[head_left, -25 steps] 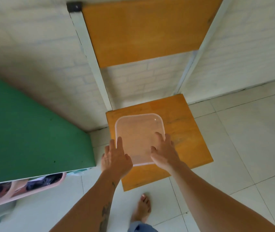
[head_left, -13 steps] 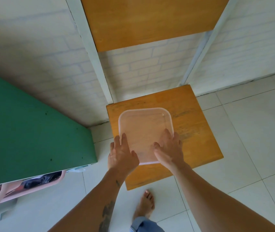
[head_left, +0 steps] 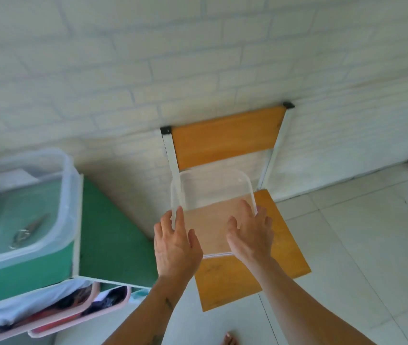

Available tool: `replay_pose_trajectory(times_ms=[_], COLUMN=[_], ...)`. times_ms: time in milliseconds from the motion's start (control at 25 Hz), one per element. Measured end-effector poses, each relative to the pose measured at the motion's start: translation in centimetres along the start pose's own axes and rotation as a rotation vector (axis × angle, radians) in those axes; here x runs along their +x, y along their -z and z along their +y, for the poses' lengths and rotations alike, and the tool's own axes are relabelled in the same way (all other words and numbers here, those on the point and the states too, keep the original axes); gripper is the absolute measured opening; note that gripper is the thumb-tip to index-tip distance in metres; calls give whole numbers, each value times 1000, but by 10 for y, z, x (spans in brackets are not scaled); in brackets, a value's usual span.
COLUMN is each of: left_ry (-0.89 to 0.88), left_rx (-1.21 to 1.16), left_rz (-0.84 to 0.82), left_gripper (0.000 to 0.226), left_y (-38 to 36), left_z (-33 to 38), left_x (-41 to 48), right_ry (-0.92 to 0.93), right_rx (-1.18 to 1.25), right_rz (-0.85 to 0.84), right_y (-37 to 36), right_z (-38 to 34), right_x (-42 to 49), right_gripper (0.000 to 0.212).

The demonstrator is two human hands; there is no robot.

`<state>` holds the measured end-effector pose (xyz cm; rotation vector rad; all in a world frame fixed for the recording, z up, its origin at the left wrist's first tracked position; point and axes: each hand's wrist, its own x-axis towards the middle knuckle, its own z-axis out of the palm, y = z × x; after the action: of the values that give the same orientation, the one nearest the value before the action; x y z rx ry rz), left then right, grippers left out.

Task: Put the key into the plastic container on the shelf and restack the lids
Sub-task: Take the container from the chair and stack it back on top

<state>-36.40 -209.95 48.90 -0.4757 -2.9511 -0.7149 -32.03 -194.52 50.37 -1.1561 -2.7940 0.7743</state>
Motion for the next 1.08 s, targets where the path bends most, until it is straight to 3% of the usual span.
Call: replay_pose_trajectory(times_ms=[240, 400, 640, 880, 1080], left_ry=[-4, 20, 73, 125, 154], left_rx=[-122, -161, -183, -164, -146], left_rz=[192, 222, 257, 213, 180], left_gripper=[56, 57, 60, 67, 69], left_y=[97, 148, 215, 267, 286], left_z=[11, -15, -96, -187, -235], left_x=[15, 24, 29, 31, 33], right_ry=[169, 228, 319, 376, 389], right_rx=[15, 35, 10, -48, -115], right_rz=[134, 188, 229, 146, 78], right_y=[65, 73, 45, -2, -33], right_z=[-74, -131, -222, -302, -339], right_x=[-31, -53, -97, -139, -159], right_gripper=[55, 54, 52, 59, 53])
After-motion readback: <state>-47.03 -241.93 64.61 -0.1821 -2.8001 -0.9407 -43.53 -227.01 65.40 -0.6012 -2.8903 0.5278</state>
